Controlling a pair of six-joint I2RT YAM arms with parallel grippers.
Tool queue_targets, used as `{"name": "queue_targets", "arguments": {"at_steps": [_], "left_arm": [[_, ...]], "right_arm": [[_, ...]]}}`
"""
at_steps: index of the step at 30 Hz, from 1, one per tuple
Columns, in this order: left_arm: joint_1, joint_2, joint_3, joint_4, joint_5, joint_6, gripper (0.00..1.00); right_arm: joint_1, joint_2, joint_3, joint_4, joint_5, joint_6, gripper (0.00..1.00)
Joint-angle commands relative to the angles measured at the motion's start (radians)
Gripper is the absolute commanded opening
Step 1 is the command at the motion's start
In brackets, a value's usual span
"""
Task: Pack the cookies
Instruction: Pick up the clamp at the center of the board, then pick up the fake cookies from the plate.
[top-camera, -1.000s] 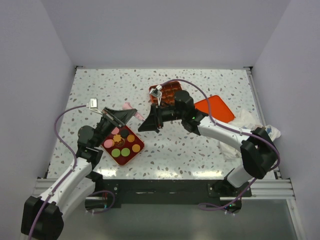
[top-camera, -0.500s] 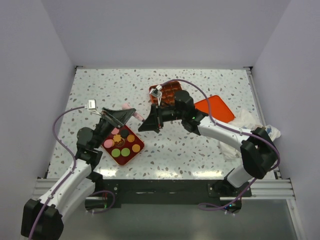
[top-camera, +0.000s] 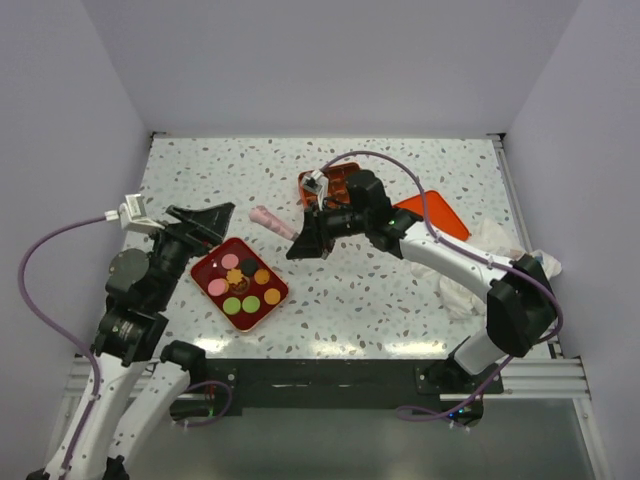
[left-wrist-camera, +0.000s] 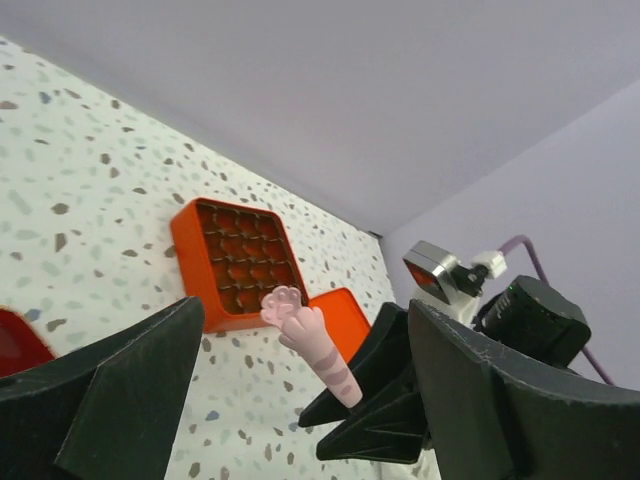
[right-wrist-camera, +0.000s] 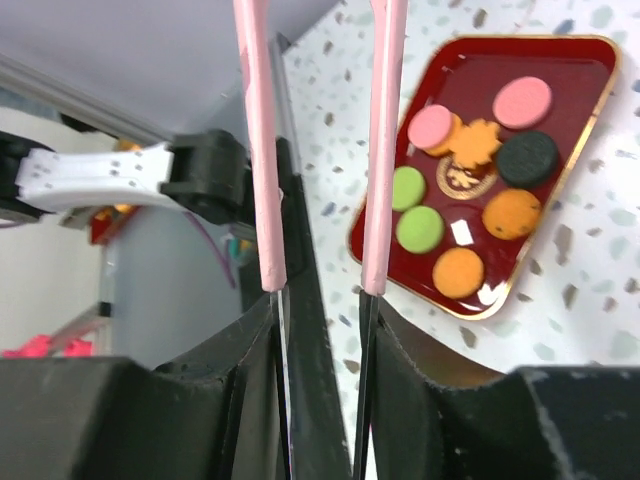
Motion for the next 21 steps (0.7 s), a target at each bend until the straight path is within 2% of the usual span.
{"name": "queue_targets", "arguments": {"at_steps": [1,8,10,13,21], "left_arm": [[-0.003,-0.016,0.09,-0.273,-0.182,0.163,0.88],[-0.003,0.016,0.23,-0.365,-0.269,0.291,0.88],[-0.004,0.029,0.254,-0.392,-0.3,0.327,0.88],[-0.004,0.03,0.289,-0.426,-0.338,0.367,0.88],[-0.004,0.009,0.339,-0.491,-0.409,0.429,0.88]], "right_arm": [[0.005,-0.022,0.093,-0.203,0.067,-0.265,0.39],[0.092,0.014,0.212,-0.481,0.197,-0.611,0.4],[0.123,0.067,0.293,-0.632,0.264,-0.742,0.4],[0.154,0.135,0.372,-0.756,0.3,-0.85,0.38],[0.254,0.256,0.478,-0.888,0.479,-1.074,0.39]]}}
